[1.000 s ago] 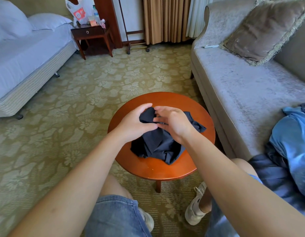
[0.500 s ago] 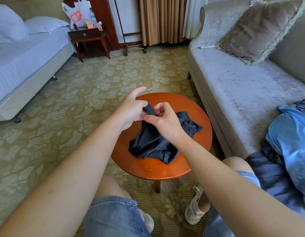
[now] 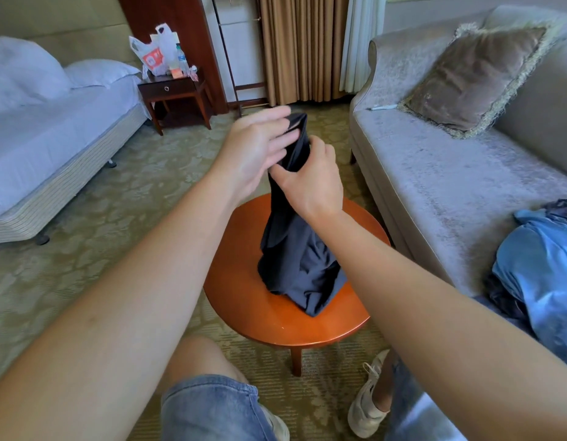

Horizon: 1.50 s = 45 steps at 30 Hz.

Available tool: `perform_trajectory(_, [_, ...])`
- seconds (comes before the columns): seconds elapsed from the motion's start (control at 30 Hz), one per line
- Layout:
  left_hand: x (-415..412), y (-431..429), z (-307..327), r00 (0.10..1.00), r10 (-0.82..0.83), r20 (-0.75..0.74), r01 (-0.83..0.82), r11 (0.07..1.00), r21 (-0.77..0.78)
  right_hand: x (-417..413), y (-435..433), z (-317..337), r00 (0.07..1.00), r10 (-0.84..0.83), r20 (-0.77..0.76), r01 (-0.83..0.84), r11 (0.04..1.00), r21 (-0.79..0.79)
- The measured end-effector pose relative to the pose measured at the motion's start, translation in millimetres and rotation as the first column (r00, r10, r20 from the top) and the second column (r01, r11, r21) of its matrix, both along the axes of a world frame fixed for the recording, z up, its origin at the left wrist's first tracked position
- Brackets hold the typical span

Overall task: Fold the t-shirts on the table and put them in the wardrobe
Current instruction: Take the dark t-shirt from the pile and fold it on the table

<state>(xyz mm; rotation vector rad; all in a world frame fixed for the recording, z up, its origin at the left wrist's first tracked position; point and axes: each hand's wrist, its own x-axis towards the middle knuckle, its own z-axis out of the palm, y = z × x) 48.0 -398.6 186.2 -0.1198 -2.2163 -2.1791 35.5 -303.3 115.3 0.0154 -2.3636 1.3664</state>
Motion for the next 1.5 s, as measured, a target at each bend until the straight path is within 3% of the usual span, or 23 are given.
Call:
perform_trajectory(0.13, [6,-4,32,0.997,0.012,-0.081,-0.014,1.0,-0.019,-5,-2,19,0.999,-0.029,-0.026,0.032,0.991,0.126])
perform_trajectory(0.33, [17,-23,60,0.99,0.079,-0.116,-0.08,0.997,-0.004,-1,14,25,0.999,-0.019,0.033,0.014,0.991,0.136])
perform_trajectory(0.43, [16,-34,64,0.983,0.138,-0.122,-0.147,0.987,-0.069,3,20,26,0.997,0.016,0.079,-0.014,1.0,-0.026])
perform_trajectory(0.5, [12,-42,62,0.972,0.183,-0.148,-0.21,0.959,-0.192,5,20,29,0.988,0.101,0.119,-0.083,0.986,-0.146])
perform_trajectory(0.6, [10,-52,61,0.952,0.246,-0.181,-0.292,0.907,-0.305,6,24,29,0.93,0.29,0.224,-0.181,0.895,-0.407])
perform_trajectory(0.67, [14,-51,62,0.957,0.237,-0.169,-0.28,0.909,-0.309,8,24,27,0.918,0.31,0.246,-0.163,0.864,-0.477])
perform_trajectory(0.77, [18,-39,67,0.988,0.116,-0.099,-0.135,0.967,-0.214,19,8,38,0.987,0.153,0.044,-0.136,0.954,-0.266])
perform_trajectory(0.83, [21,-30,72,0.997,0.023,-0.069,-0.038,0.977,-0.211,28,-8,52,0.984,0.16,-0.074,-0.171,0.97,-0.175])
perform_trajectory(1.0, [25,-31,80,0.992,-0.119,-0.048,0.104,0.965,-0.24,21,-22,66,0.994,0.09,-0.055,-0.097,0.984,-0.148])
perform_trajectory(1.1, [24,-38,81,0.994,-0.091,-0.056,0.076,0.971,-0.226,15,-20,64,0.996,0.004,-0.084,-0.019,0.984,-0.177])
perform_trajectory(1.37, [16,-38,76,0.997,-0.051,-0.063,0.034,0.969,-0.246,5,-25,78,0.997,-0.035,-0.068,0.033,0.999,-0.024])
perform_trajectory(1.5, [9,-46,75,0.984,0.101,-0.144,-0.137,0.955,-0.264,-2,-16,74,0.998,0.027,-0.055,-0.035,0.988,-0.148])
